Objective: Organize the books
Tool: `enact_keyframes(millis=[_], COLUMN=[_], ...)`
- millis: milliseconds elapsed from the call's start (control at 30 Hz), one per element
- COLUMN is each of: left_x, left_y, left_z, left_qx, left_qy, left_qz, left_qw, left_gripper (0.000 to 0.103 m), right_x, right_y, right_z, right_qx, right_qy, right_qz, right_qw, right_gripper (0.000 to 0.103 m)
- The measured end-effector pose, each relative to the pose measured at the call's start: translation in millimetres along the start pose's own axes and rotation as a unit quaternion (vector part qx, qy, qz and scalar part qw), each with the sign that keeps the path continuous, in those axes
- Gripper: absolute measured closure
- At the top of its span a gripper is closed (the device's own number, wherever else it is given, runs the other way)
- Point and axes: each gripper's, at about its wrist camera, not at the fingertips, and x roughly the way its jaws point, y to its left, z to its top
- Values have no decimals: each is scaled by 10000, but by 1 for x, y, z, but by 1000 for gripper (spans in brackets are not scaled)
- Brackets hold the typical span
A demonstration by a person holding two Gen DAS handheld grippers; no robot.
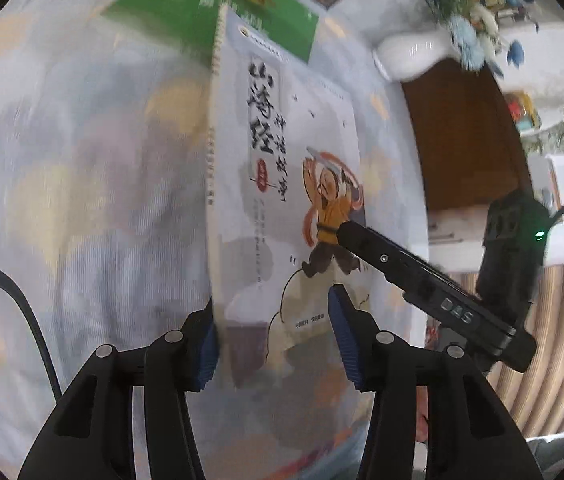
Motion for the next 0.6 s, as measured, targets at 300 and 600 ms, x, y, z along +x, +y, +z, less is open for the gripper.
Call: enact_keyframes(millis=[300,600], left_x=[-10,-19], left_y=[2,12], left_z=[-37,-47], left_qx=[-88,-190], left_qy=[-266,-477], left_qz=[184,225], left_qw=[9994,9984], left_gripper=[57,64], right_x=[-14,-23], right_y=[9,-15], right_z=[-52,-63], right_qx=[-259,520], right_qy=[166,0], right_qz=[-105,205], right_qw=[9995,9984], right_gripper=[33,35])
